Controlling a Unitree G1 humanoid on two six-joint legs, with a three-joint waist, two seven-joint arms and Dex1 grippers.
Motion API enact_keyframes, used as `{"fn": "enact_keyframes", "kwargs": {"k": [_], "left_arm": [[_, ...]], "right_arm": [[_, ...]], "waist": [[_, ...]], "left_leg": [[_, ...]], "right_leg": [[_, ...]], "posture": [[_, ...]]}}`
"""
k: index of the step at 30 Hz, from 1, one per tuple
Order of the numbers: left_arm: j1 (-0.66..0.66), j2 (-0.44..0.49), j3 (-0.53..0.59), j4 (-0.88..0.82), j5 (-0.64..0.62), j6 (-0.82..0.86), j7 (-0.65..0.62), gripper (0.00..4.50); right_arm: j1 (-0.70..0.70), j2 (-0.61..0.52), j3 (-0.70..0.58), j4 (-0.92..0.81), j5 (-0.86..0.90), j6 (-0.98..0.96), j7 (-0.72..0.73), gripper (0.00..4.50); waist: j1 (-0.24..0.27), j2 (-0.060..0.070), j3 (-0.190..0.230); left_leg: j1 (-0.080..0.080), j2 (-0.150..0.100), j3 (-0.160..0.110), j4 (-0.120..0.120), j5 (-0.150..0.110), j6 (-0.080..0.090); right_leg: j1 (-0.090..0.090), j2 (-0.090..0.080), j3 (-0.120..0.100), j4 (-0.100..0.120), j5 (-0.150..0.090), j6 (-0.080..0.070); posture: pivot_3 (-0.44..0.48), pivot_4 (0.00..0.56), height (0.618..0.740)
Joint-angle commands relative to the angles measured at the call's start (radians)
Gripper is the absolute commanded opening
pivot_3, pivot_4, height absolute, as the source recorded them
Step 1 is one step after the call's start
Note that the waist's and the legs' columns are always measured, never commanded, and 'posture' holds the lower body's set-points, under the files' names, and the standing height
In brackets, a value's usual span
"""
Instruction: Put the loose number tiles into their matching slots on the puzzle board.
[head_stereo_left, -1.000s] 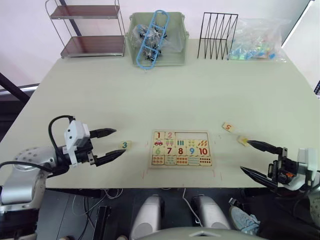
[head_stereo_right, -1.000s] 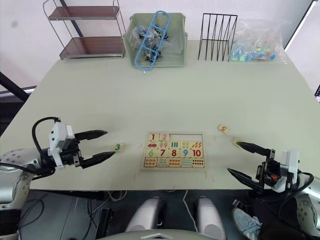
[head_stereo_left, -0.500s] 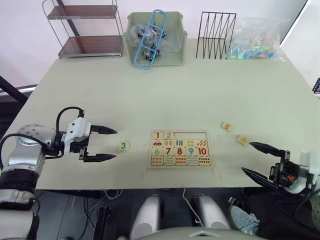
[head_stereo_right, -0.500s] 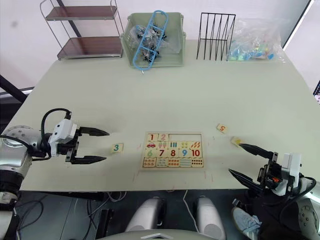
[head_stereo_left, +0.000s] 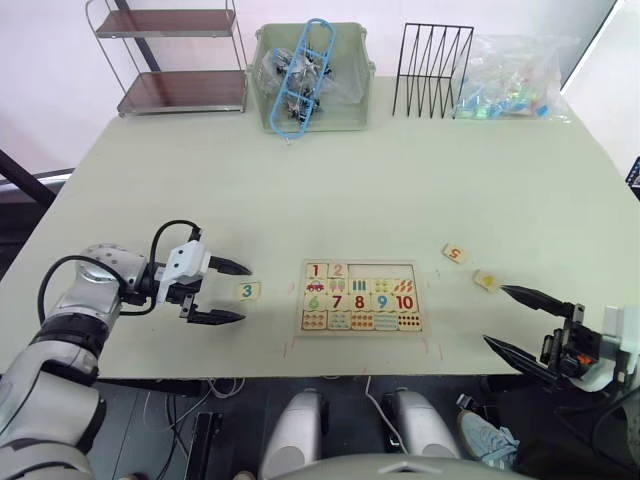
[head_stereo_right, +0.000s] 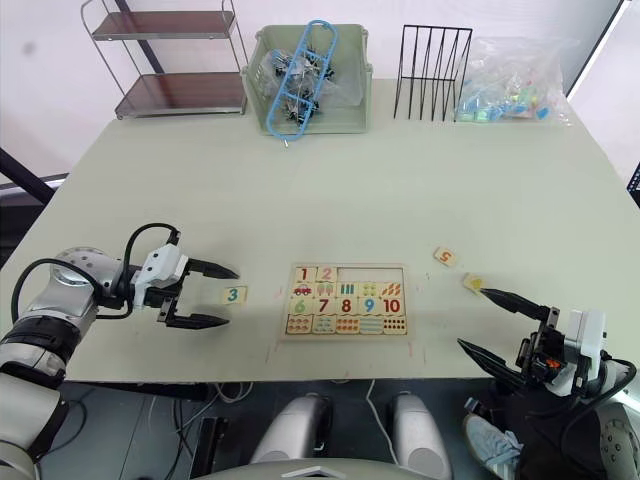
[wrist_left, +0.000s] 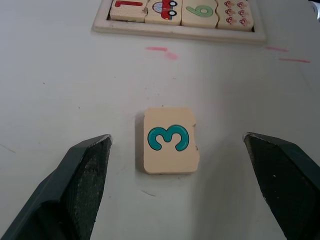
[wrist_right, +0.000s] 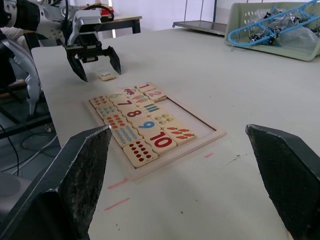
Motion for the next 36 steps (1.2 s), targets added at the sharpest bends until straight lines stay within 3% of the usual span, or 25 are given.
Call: {"fn": "enact_keyframes", "kwargs": {"k": [1,4,6,8,9,10,11,20,29,36], "left_arm": [[-0.015,0.002,-0.019,0.033,-0.015,-0.024,-0.032,4.46],[-0.015,0.005,-0.035,0.044,-0.021,-0.019,-0.032,3.71],[-0.007,0.006,-0.045,0.044,-0.024,-0.019,-0.032,2.94],[0.000,0.006,-0.050,0.040,-0.029,-0.019,-0.032,1.86],[0.003,0.007,-0.053,0.039,-0.032,-0.020,-0.032,1.69],[0.004,0.008,-0.054,0.037,-0.035,-0.020,-0.032,1.11],[0.005,0.009,-0.056,0.036,-0.037,-0.020,-0.032,0.94],[-0.013,0.011,0.016,0.026,-0.032,-0.030,-0.032,0.94],[-0.039,0.044,0.120,-0.222,-0.051,0.127,-0.032,0.94],[-0.109,-0.004,0.145,-0.403,-0.028,0.344,-0.032,0.94]], "right_arm": [[-0.004,-0.010,-0.037,-0.014,0.016,-0.021,0.005,4.50],[-0.004,-0.012,-0.040,-0.013,0.015,-0.021,0.005,4.50],[-0.003,-0.013,-0.039,-0.014,0.014,-0.021,0.004,4.50],[0.000,-0.012,-0.039,-0.017,0.013,-0.022,0.004,4.50],[0.002,-0.012,-0.038,-0.019,0.013,-0.023,0.004,4.50],[0.004,-0.012,-0.038,-0.021,0.013,-0.023,0.004,4.50],[0.005,-0.012,-0.038,-0.022,0.013,-0.023,0.004,4.50],[0.026,-0.007,-0.033,-0.035,0.015,-0.030,0.002,4.50],[0.032,0.024,-0.014,-0.036,0.007,-0.049,-0.022,4.50],[0.035,0.057,-0.004,-0.026,-0.007,-0.077,-0.030,4.50]], "waist": [[0.000,0.000,0.000],[0.000,0.000,0.000],[-0.001,0.000,0.000],[-0.001,0.000,0.000],[-0.001,0.000,0.000],[-0.001,0.000,0.000],[-0.001,0.000,0.000],[-0.001,0.000,0.000],[0.002,0.000,0.000],[0.001,0.000,0.000]], "left_leg": [[0.000,0.000,0.000,0.000,0.000,0.000],[0.000,0.000,0.000,0.000,0.000,0.000],[0.000,0.000,0.000,0.000,0.000,0.000],[0.000,0.000,0.000,0.000,0.000,0.000],[0.000,0.000,0.000,0.000,0.000,0.000],[0.000,0.000,0.000,0.000,0.000,0.000],[0.000,0.000,0.000,0.000,0.000,0.000],[0.001,0.000,0.000,0.000,0.000,0.000],[-0.002,0.000,-0.001,0.002,0.000,0.000],[-0.002,0.000,0.000,0.002,0.000,0.000]], "right_leg": [[0.000,0.000,0.000,0.000,0.000,0.000],[0.000,0.000,0.000,0.000,0.000,0.000],[0.000,0.000,0.000,0.000,0.000,0.000],[0.000,0.000,0.000,0.000,0.000,0.000],[0.000,0.000,0.000,0.000,0.000,0.000],[0.000,0.000,0.000,0.000,0.000,0.000],[0.000,0.000,0.000,0.000,0.000,0.000],[0.000,0.000,0.001,0.001,0.000,0.000],[0.000,0.000,-0.002,0.000,0.000,0.000],[0.000,0.001,-0.002,0.001,0.000,0.000]], "posture": [[0.000,0.150,0.739],[0.000,0.150,0.739],[0.000,0.150,0.739],[0.000,0.150,0.739],[0.000,0.150,0.739],[0.000,0.150,0.739],[0.000,0.150,0.739],[0.000,0.150,0.739],[0.000,0.150,0.739],[0.000,0.150,0.739]]}}
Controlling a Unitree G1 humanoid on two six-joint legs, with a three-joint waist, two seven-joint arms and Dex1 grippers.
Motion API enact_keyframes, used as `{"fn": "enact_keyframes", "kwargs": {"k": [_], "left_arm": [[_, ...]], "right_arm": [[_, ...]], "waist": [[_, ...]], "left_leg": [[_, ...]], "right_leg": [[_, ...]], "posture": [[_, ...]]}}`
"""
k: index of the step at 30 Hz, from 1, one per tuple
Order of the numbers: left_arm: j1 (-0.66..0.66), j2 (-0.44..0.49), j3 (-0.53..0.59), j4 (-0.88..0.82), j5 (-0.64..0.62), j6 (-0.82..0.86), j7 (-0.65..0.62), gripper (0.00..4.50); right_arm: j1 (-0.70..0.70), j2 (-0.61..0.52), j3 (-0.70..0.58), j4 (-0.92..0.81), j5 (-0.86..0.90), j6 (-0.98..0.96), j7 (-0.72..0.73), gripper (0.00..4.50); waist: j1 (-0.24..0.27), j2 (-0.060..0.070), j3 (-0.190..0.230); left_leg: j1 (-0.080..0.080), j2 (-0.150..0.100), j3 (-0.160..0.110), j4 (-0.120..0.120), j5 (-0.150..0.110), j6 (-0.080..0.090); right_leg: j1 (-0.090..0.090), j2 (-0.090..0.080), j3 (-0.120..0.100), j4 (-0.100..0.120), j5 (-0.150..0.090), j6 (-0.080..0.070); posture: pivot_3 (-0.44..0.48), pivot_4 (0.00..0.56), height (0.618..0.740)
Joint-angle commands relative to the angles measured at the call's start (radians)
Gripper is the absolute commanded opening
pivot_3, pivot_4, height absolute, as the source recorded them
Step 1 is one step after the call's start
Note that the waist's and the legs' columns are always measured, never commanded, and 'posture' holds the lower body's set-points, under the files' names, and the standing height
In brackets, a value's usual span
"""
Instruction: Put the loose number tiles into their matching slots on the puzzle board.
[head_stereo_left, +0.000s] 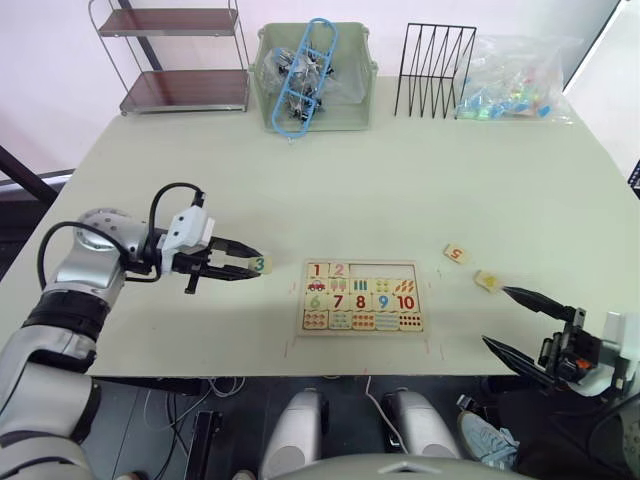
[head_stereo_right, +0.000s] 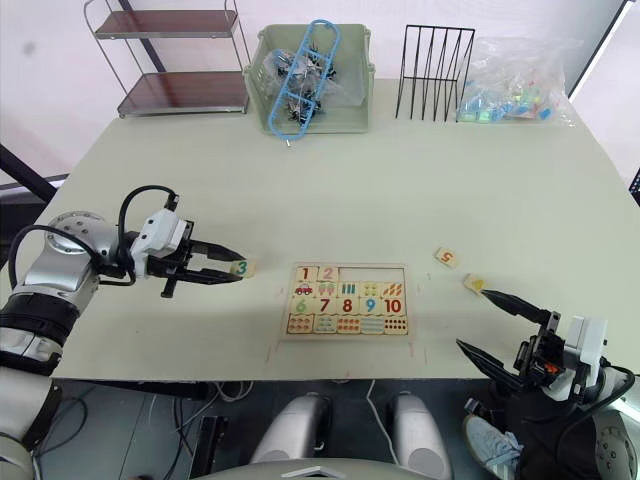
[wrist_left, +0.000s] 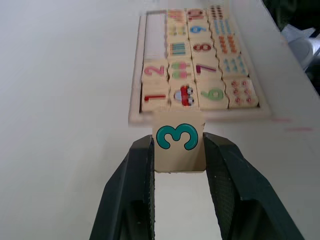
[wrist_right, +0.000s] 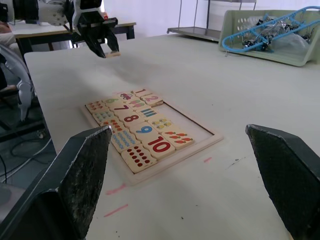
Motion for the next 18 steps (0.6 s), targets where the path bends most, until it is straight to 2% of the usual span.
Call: {"fn": "enact_keyframes", "kwargs": {"k": [1,4,8,12,18], "left_arm": [[-0.047,-0.025,0.039,-0.102,0.002,0.118,-0.030,0.94],[-0.077,-0.047,0.035,-0.144,0.010,0.200,-0.030,0.94],[-0.144,-0.113,0.015,-0.175,0.082,0.259,-0.017,0.94],[-0.197,-0.183,-0.021,-0.180,0.214,0.243,0.033,0.94],[-0.236,-0.248,-0.048,-0.195,0.308,0.293,0.019,0.94]], "right_arm": [[0.010,0.013,-0.013,-0.015,-0.001,-0.035,-0.005,4.50],[0.023,0.024,-0.013,-0.020,-0.006,-0.048,-0.012,4.50],[0.045,0.049,-0.005,-0.040,-0.019,-0.065,-0.039,4.50],[0.069,0.072,0.002,-0.062,-0.029,-0.081,-0.061,4.50],[0.095,0.085,0.005,-0.085,-0.037,-0.097,-0.089,4.50]], "waist": [[0.001,0.000,0.000],[-0.001,0.000,0.000],[-0.001,0.000,0.000],[0.001,0.000,0.000],[-0.003,0.000,0.000]], "left_leg": [[0.000,0.000,0.000,0.000,0.000,0.000],[0.000,0.000,0.000,0.000,0.000,0.000],[0.000,0.000,0.000,0.000,0.000,0.000],[-0.001,-0.001,0.000,0.001,0.000,0.000],[-0.001,-0.002,0.000,0.001,0.000,0.000]], "right_leg": [[0.000,0.000,0.000,0.000,0.000,0.000],[0.000,0.000,0.000,0.000,0.000,0.000],[0.000,0.001,0.000,0.000,0.000,0.000],[0.000,0.001,0.000,0.000,0.000,0.000],[0.000,0.001,0.000,0.000,0.000,0.000]], "posture": [[0.000,0.150,0.739],[0.000,0.150,0.739],[0.000,0.150,0.739],[0.000,0.150,0.739],[0.000,0.150,0.739]]}}
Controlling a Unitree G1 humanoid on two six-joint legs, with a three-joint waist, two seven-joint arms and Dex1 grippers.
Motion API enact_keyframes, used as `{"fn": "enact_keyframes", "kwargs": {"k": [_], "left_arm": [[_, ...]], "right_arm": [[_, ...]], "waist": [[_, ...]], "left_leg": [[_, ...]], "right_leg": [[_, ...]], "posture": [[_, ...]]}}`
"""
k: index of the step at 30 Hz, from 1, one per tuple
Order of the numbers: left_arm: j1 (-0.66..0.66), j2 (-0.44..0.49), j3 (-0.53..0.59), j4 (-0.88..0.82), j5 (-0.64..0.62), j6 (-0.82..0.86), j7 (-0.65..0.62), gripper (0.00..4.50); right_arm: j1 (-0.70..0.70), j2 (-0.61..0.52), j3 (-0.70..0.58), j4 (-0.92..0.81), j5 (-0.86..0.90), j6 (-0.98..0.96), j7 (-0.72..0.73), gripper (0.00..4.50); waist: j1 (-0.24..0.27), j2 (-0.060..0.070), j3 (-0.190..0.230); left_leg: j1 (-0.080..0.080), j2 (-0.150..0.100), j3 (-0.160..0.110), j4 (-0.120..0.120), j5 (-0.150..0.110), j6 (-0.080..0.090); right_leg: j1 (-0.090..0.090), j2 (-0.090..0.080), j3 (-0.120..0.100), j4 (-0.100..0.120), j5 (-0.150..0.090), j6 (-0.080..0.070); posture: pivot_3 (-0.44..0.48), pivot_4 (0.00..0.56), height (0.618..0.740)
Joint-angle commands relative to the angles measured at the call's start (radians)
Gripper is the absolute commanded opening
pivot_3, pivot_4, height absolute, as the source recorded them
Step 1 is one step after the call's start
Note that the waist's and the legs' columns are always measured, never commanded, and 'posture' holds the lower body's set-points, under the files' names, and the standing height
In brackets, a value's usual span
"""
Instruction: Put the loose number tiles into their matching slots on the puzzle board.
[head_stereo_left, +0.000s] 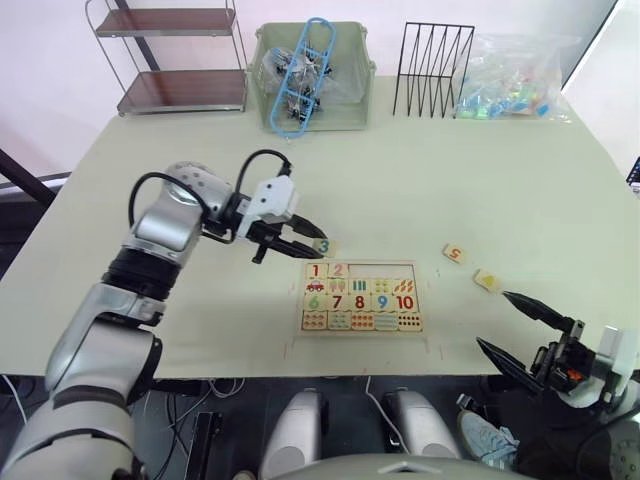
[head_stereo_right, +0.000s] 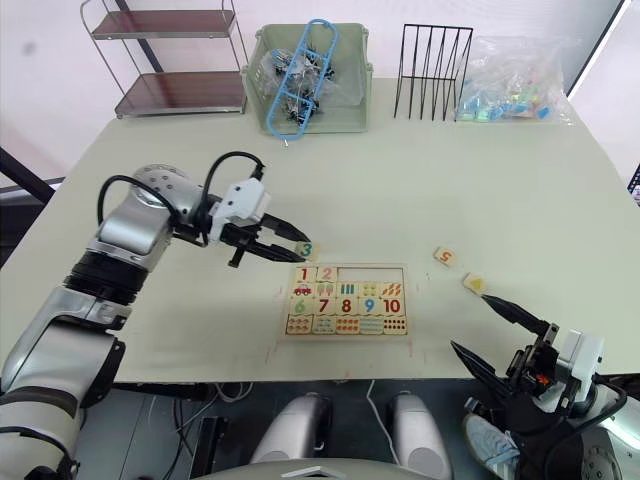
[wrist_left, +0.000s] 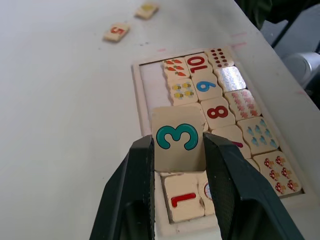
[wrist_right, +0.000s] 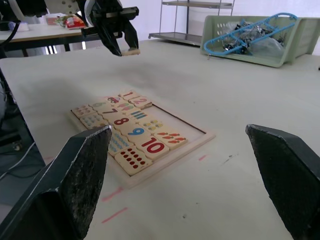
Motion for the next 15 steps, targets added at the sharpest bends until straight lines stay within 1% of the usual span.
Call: {"fn": "enact_keyframes", "kwargs": {"k": [1,5,9,15], "left_arm": [[-0.040,-0.011,-0.002,-0.023,0.053,0.020,-0.002,0.94],[-0.110,-0.054,-0.063,0.004,0.169,0.079,0.010,0.94],[-0.135,-0.091,-0.089,-0.021,0.207,0.179,0.008,0.94],[-0.140,-0.140,-0.132,-0.050,0.272,0.241,0.025,0.94]], "right_arm": [[0.011,0.004,-0.005,-0.041,0.002,-0.026,-0.018,4.50],[0.028,0.015,0.001,-0.064,-0.002,-0.032,-0.041,4.50],[0.037,0.016,0.005,-0.085,-0.005,-0.029,-0.059,4.50],[0.045,0.010,0.013,-0.108,-0.007,-0.025,-0.078,4.50]], "waist": [[0.001,0.000,0.000],[0.005,0.000,0.000],[0.003,0.000,0.000],[0.001,0.000,0.000]], "left_leg": [[0.000,0.000,0.000,0.000,0.000,0.000],[0.000,-0.001,0.000,0.000,0.000,0.000],[-0.001,-0.001,-0.001,0.001,0.000,0.000],[-0.001,-0.001,-0.002,0.000,0.000,0.000]], "right_leg": [[0.000,0.000,0.000,0.000,0.000,0.000],[0.000,0.000,0.000,0.000,0.000,0.000],[0.000,0.000,0.000,0.000,0.000,0.001],[0.000,0.000,0.000,0.001,0.000,0.000]], "posture": [[0.000,0.150,0.739],[0.000,0.150,0.739],[0.000,0.150,0.739],[0.000,0.150,0.739]]}}
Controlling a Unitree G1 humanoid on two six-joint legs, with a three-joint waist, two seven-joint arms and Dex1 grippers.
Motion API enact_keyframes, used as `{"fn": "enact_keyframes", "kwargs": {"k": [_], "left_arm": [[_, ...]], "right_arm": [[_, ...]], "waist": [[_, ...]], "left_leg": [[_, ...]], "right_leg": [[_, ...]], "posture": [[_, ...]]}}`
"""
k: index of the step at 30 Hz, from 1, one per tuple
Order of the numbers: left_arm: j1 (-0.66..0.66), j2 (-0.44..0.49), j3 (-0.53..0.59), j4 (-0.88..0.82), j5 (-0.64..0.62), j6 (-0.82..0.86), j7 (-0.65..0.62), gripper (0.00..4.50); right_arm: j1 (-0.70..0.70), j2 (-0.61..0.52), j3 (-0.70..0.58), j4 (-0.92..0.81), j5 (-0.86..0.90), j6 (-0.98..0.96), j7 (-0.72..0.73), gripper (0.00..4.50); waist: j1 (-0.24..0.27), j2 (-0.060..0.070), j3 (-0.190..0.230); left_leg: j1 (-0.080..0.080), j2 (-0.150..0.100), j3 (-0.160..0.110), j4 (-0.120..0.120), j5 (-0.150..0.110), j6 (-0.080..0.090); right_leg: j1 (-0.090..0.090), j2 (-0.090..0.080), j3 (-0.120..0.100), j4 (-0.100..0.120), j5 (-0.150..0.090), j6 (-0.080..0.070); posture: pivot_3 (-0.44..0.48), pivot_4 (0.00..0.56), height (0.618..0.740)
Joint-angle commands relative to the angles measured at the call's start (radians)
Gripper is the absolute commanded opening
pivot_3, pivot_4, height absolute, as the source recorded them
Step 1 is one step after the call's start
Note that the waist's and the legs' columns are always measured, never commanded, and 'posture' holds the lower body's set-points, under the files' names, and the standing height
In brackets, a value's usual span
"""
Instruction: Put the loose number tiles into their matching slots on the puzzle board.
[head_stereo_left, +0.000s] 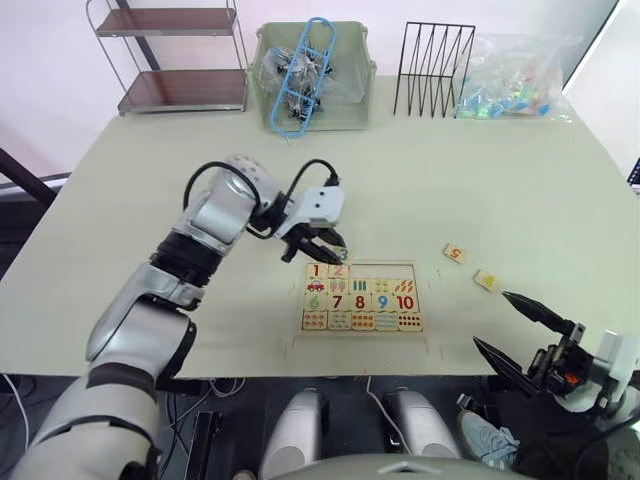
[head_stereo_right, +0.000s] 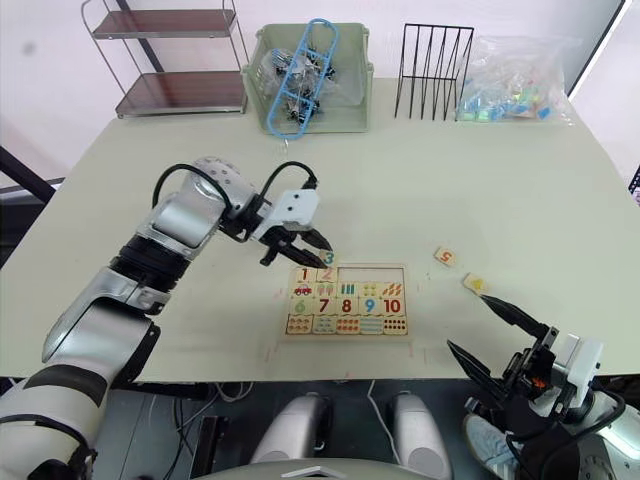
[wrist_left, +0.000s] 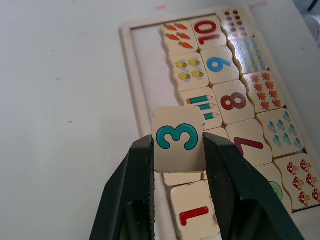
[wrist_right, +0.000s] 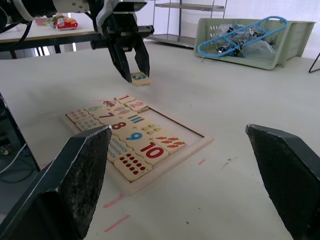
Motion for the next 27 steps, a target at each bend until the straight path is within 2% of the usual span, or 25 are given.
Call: {"fn": "enact_keyframes", "kwargs": {"k": [1,11,18,27], "left_arm": [[-0.029,-0.033,-0.015,-0.020,0.038,0.026,0.023,0.94],[-0.091,-0.157,-0.082,0.043,0.156,0.147,0.110,0.94],[-0.078,-0.171,-0.116,-0.028,0.182,0.259,0.108,0.94],[-0.056,-0.142,-0.155,-0.145,0.198,0.367,0.095,0.94]], "right_arm": [[0.009,-0.005,-0.003,-0.051,0.006,-0.014,-0.015,4.50],[0.031,-0.017,-0.014,-0.079,0.014,-0.006,-0.034,4.50],[0.039,-0.024,-0.013,-0.090,0.016,-0.002,-0.043,4.50],[0.035,-0.024,-0.002,-0.086,0.012,-0.003,-0.051,4.50]], "waist": [[0.001,0.000,0.000],[0.001,0.000,0.000],[0.001,0.000,0.000],[0.002,0.000,0.000]], "left_leg": [[0.000,0.000,0.000,0.000,0.000,0.000],[-0.001,-0.001,-0.001,0.001,0.000,0.000],[-0.001,0.000,-0.001,0.001,0.000,0.000],[-0.001,0.000,-0.001,0.001,0.000,0.000]], "right_leg": [[0.000,0.000,0.000,0.000,0.000,0.000],[0.000,0.000,-0.001,0.000,0.000,0.000],[0.000,0.000,0.000,0.000,0.000,0.000],[0.000,0.000,0.000,0.000,0.000,0.000]], "posture": [[0.000,0.150,0.739],[0.000,0.150,0.739],[0.000,0.150,0.739],[0.000,0.150,0.739]]}}
